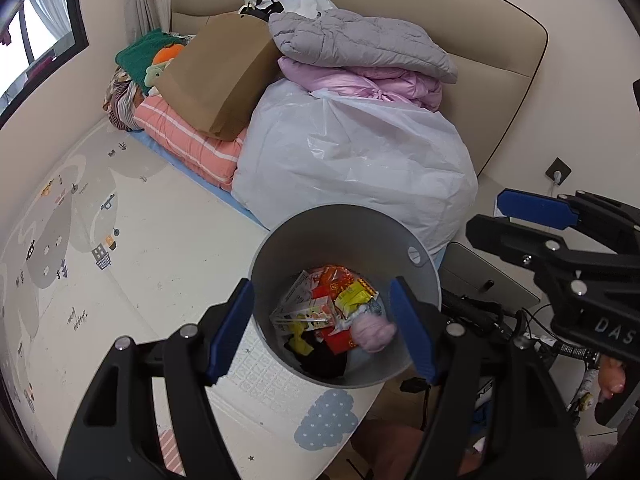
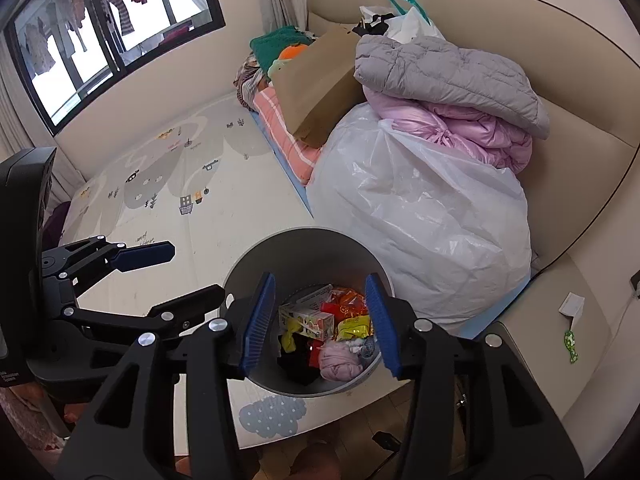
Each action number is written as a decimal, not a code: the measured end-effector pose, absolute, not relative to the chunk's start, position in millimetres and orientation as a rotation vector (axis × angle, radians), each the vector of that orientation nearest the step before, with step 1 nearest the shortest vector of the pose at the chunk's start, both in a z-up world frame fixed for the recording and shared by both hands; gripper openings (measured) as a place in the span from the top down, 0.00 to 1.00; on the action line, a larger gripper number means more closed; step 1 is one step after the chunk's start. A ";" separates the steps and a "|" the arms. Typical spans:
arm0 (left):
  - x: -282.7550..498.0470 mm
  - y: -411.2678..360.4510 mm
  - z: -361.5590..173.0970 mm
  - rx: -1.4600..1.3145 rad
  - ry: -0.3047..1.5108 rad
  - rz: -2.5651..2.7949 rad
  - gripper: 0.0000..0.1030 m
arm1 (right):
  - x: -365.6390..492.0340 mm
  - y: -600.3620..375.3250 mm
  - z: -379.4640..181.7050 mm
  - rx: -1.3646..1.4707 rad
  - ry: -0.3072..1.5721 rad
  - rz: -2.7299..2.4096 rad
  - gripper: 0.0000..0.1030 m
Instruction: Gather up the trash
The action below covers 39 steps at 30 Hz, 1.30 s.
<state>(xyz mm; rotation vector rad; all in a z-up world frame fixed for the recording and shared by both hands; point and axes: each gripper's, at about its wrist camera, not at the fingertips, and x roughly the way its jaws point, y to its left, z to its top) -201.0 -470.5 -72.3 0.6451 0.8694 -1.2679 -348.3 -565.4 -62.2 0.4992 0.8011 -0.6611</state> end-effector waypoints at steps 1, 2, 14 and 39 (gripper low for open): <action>-199.4 -468.5 -70.3 0.640 0.866 -1.265 0.32 | -347.9 -564.4 -60.7 0.496 0.802 -0.663 0.55; -197.9 -466.8 -68.4 0.635 0.862 -1.261 0.32 | -347.2 -563.4 -59.5 0.494 0.803 -0.663 0.54; -155.9 -411.2 -41.3 0.530 0.843 -1.141 0.27 | -303.5 -523.9 -42.8 0.411 0.838 -0.582 0.38; -43.7 -152.2 -16.9 0.313 0.914 -0.413 0.21 | -117.3 -316.6 -36.1 0.164 0.938 -0.057 0.20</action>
